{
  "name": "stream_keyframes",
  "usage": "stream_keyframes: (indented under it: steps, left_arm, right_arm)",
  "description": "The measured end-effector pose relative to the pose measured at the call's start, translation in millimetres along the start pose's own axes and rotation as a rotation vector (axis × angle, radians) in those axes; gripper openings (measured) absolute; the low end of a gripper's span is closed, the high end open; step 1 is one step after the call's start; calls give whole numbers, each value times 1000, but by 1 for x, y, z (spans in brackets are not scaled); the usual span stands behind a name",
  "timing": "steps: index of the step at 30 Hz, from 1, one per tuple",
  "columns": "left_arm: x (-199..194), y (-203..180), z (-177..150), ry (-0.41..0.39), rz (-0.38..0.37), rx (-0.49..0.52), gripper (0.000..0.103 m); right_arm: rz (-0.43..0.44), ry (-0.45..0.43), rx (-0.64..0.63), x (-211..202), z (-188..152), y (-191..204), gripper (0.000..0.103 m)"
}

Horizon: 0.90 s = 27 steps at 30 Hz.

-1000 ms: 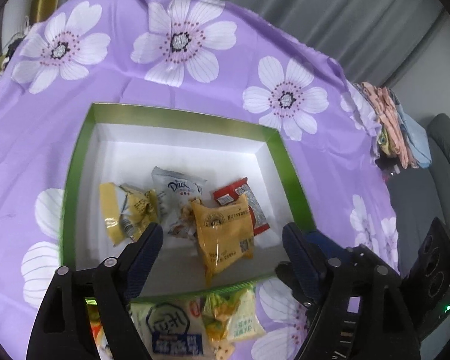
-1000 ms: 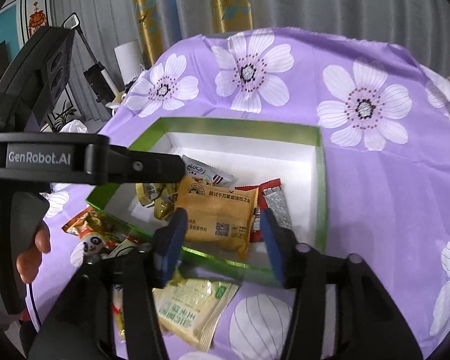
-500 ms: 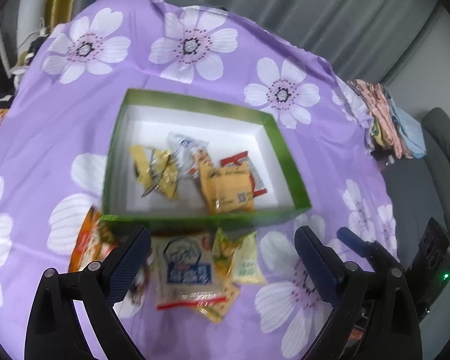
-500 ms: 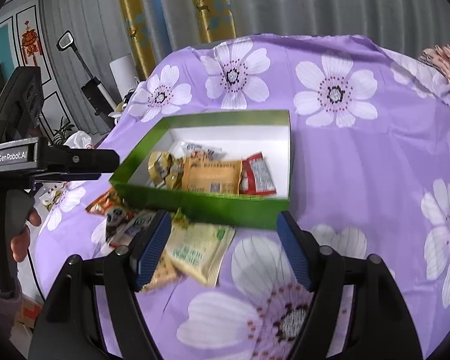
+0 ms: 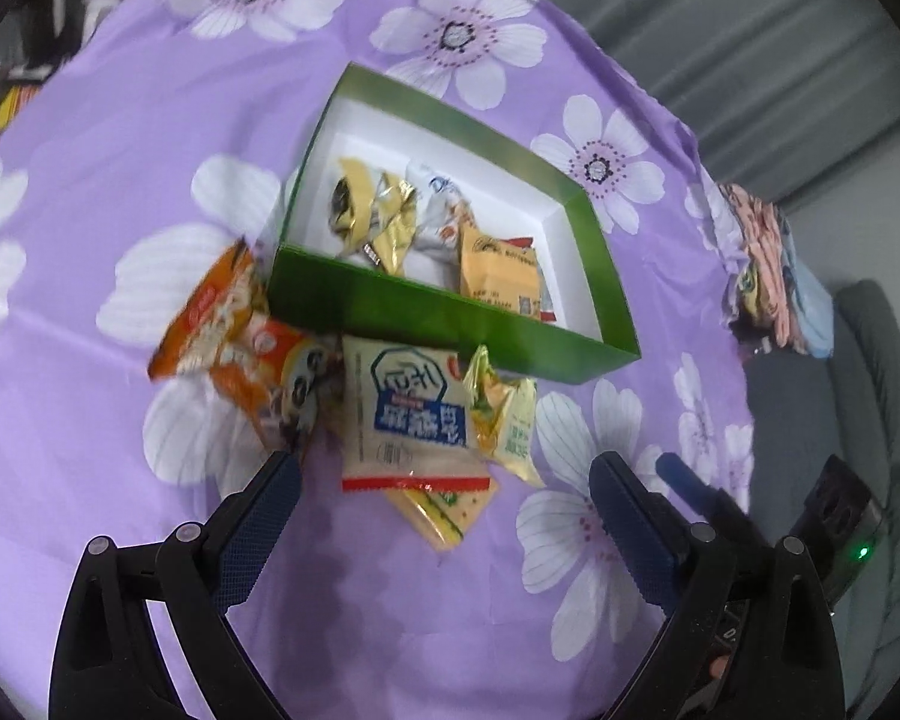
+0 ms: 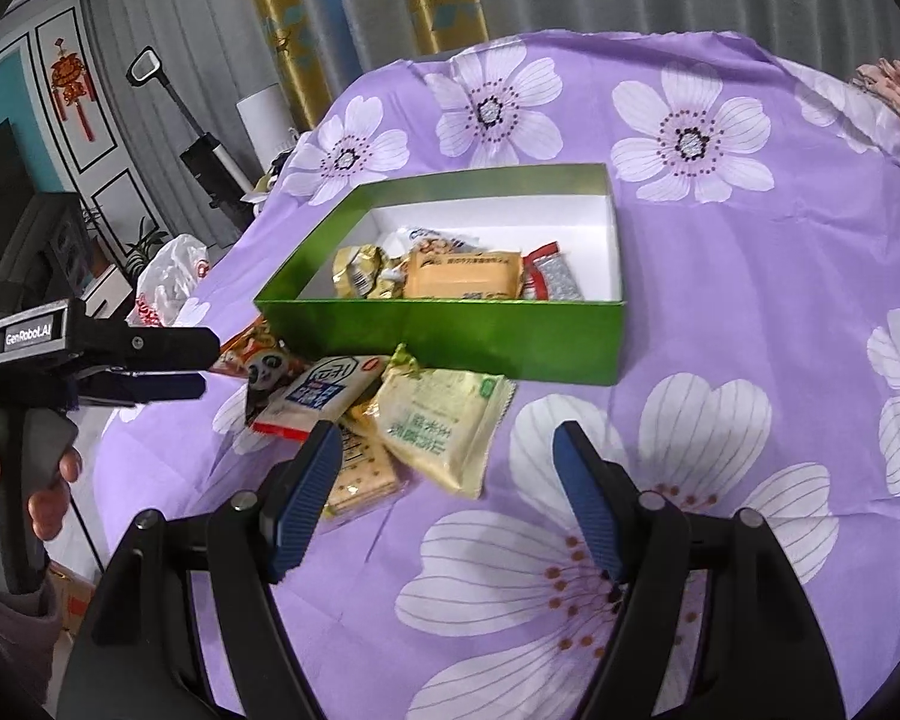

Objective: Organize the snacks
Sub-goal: 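Withdraw the right tool and reach toward the blue-and-white cracker pack, then grasp the blue-and-white cracker pack with the right tool and lift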

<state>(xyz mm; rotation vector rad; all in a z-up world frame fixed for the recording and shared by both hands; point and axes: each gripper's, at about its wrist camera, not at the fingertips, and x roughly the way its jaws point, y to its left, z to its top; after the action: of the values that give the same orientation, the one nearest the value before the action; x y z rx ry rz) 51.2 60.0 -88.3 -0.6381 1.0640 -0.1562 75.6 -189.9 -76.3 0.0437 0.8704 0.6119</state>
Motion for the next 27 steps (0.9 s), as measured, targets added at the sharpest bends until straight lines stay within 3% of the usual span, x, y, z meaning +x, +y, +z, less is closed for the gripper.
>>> stream_keyframes:
  steps: [10, 24, 27]
  left_arm:
    - [15, 14, -5, 37, -30, -66, 96]
    - [33, 23, 2, 49, -24, -90, 96]
    - [34, 23, 2, 51, -24, -94, 90]
  right_arm:
    - [145, 53, 49, 23, -8, 16, 72]
    - [252, 126, 85, 68, -3, 33, 52]
    - [259, 134, 87, 72, -3, 36, 48]
